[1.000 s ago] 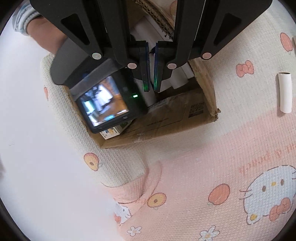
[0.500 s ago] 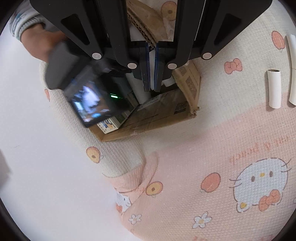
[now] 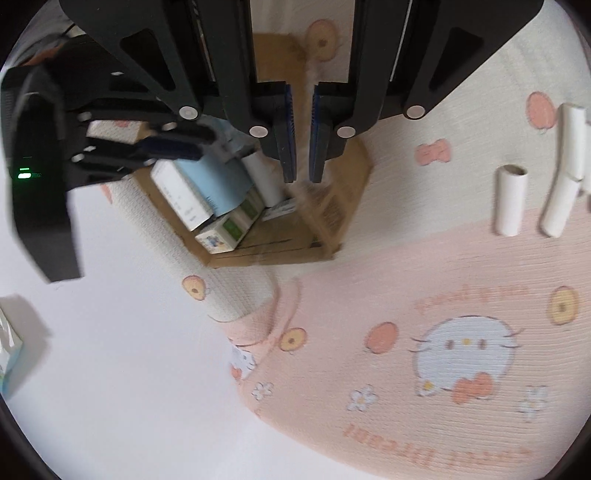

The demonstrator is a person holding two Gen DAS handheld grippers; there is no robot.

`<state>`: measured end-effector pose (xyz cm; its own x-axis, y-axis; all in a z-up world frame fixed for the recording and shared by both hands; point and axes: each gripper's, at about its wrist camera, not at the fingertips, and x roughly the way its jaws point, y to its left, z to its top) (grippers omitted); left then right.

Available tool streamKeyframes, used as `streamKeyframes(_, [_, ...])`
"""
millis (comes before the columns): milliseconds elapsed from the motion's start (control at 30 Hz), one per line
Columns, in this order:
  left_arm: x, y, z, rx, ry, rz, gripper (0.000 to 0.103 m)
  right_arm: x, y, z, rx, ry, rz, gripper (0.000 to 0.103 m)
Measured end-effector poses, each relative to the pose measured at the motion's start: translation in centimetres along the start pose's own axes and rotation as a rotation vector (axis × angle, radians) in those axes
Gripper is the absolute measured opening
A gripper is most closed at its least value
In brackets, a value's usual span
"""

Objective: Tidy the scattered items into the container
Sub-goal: 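Move both open grippers back to the remaining white tubes, then close the right gripper on a fourth white tube while the left gripper clamps it too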

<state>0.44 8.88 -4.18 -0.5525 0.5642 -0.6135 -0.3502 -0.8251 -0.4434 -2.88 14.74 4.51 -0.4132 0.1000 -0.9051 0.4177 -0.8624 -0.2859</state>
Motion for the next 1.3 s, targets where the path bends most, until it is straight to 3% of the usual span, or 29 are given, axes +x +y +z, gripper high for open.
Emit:
streamKeyframes(200, [-3.1,3.3,-3.7,-0.032,-0.043,0.071,0.012,-1.4,3.5,-1.2,-0.184,-0.091,-0.082,0.011])
streamKeyframes(567, [-7.5,12.6,-8.7,-0.167,-0.053,0.284,0.012,-3.6,12.2,0.5,-0.397,-0.347,-0.039,0.011])
streamKeyframes(667, [-8.3,14.7,-9.5,-0.201,-0.059,0.327,0.012,-2.5,14.1,1.4,-0.403,-0.419,-0.065,0.011])
streamKeyframes(833, [-8.6,18.8,-10.1,-0.295,-0.056,0.375,0.012,0.3,16.6,2.8,-0.422,-0.461,0.043,0.011])
streamKeyframes(933, [-8.5,20.8,-10.2,-0.359,-0.067,0.382,0.014,1.8,18.3,2.0,-0.481,-0.572,0.044,0.011])
streamKeyframes(1067, [-7.7,22.3,-10.0,-0.381,-0.067,0.417,0.034,4.0,21.2,0.2,-0.610,-0.687,-0.025,0.011])
streamKeyframes(1167, [-7.2,23.3,-9.8,-0.401,-0.079,0.449,0.036,5.9,22.8,-0.3,-0.676,-0.710,-0.050,0.011])
streamKeyframes(1300, [-6.5,25.3,-9.7,-0.459,-0.087,0.439,0.037,7.6,23.5,0.4,-0.667,-0.702,-0.002,0.011])
